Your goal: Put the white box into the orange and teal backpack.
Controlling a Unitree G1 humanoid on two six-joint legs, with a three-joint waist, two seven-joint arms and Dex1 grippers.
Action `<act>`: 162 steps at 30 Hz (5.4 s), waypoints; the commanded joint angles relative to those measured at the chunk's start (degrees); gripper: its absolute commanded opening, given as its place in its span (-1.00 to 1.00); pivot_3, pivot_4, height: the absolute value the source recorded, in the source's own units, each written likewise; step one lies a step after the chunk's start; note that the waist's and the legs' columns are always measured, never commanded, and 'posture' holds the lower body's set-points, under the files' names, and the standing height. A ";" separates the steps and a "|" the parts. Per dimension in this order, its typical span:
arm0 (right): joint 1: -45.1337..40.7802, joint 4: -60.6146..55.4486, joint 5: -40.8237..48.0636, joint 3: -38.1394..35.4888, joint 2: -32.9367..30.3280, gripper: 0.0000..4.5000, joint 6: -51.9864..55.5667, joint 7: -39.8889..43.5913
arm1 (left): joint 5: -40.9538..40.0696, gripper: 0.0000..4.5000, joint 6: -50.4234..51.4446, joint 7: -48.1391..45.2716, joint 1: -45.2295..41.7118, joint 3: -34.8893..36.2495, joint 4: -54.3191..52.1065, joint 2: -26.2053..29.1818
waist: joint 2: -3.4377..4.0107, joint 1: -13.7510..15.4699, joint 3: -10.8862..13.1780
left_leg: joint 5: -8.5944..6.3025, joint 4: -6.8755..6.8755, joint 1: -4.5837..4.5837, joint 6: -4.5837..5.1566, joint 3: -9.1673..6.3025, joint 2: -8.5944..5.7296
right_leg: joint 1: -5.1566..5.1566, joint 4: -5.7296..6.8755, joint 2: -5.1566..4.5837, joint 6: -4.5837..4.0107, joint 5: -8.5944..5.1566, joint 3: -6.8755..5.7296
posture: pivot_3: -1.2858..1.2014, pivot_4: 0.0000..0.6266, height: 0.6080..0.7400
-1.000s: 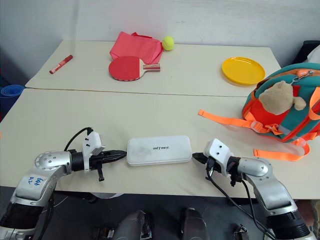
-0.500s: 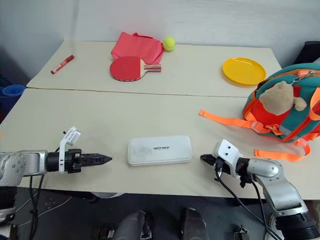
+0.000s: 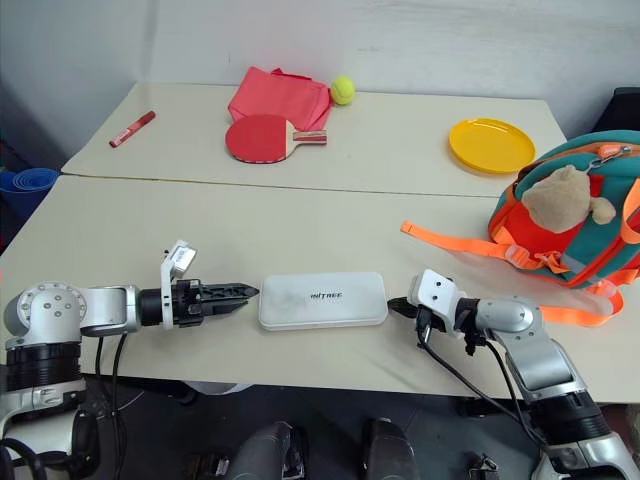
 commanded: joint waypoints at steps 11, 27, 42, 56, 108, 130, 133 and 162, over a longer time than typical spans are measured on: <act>-0.68 -2.22 0.40 2.18 3.67 -1.00 0.02 0.69 | -21.69 0.71 1.40 22.66 -2.20 -2.83 9.61 -8.01 | -0.01 0.49 -0.01 | -0.16 -0.07 0.30 -0.24 0.00 -0.01 | 0.27 -0.06 -0.01 -0.01 0.00 0.05 | 0.03 -0.52 1.00; 18.61 -16.95 11.85 -14.43 1.20 -0.84 7.36 -3.96 | -24.04 -0.41 -5.73 12.39 -2.86 -2.44 -0.97 -6.75 | -0.07 0.71 0.02 | -0.17 -0.11 0.04 -0.28 0.00 0.01 | 0.07 -0.18 0.09 -0.01 -0.01 0.01 | 0.03 -0.52 1.00; 46.18 -21.06 26.56 -55.29 11.47 0.98 3.16 -14.59 | 13.76 -0.41 -54.61 -44.59 8.28 -15.60 -16.43 0.81 | 0.08 0.57 0.04 | -0.32 -0.85 0.12 -0.51 0.23 0.09 | -0.09 -0.67 0.20 -0.13 -0.07 0.22 | 0.03 -0.52 1.00; 11.64 11.49 27.10 -45.02 -11.11 0.59 6.21 -1.73 | 20.22 -0.41 -57.47 -53.35 9.18 -17.45 -12.18 3.20 | 0.20 -1.04 0.14 | -0.01 -0.90 0.15 0.06 0.15 0.09 | -0.01 -0.76 0.20 -0.07 -0.04 0.07 | 0.03 -0.52 1.00; 21.15 -21.73 51.63 -37.97 -17.47 -0.99 34.66 0.95 | 3.22 -0.41 -39.99 -37.35 7.18 4.18 -19.40 3.07 | -0.40 0.77 0.35 | -0.04 -0.14 -0.72 0.21 -0.04 0.06 | -0.69 -0.29 0.04 0.07 0.07 -0.03 | 0.03 -0.52 1.00; 26.92 -28.39 54.24 -40.09 -13.11 -0.99 39.79 -1.42 | 7.04 -0.41 -46.15 -42.64 -5.02 -3.19 -10.70 0.30 | -0.43 0.80 0.37 | 0.00 -0.06 -0.74 0.25 0.03 0.03 | -0.67 -0.30 0.13 0.09 0.10 -0.04 | 0.03 -0.52 1.00; 27.80 -28.69 54.31 -40.54 -13.02 -0.99 39.96 -1.40 | 8.51 -0.41 -48.27 -42.72 -6.52 -3.74 -8.62 -1.05 | -0.43 0.91 0.37 | 0.00 -0.06 -0.75 0.26 0.01 0.02 | -0.65 -0.32 0.11 0.09 0.10 -0.06 | 0.03 -0.52 1.00; 24.93 -28.59 56.85 -41.42 -13.74 -0.99 42.96 -2.23 | 42.14 -0.41 -70.00 -48.76 -22.53 -28.72 1.78 -4.19 | -0.45 1.06 0.36 | 0.03 0.03 -0.73 0.38 -0.03 -0.04 | -0.52 -0.35 0.06 0.16 0.14 -0.11 | 0.03 -0.52 1.00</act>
